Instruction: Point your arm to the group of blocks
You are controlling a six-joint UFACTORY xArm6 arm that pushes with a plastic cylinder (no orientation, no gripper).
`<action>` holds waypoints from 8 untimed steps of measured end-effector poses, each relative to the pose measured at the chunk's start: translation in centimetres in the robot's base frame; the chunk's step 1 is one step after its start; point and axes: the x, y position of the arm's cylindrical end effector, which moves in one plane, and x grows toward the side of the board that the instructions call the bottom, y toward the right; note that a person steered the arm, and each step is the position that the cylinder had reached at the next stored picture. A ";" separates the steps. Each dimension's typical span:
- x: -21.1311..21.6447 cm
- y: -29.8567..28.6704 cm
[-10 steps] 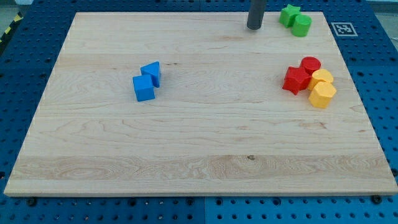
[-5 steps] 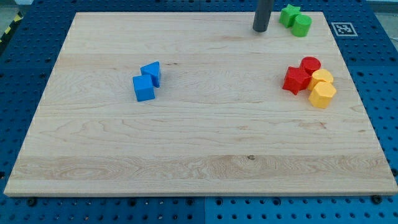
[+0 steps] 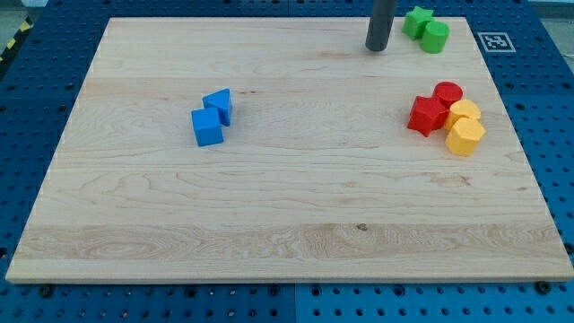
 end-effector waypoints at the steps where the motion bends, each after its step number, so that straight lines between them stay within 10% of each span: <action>1: 0.0 0.2; 8: 5.3 9.0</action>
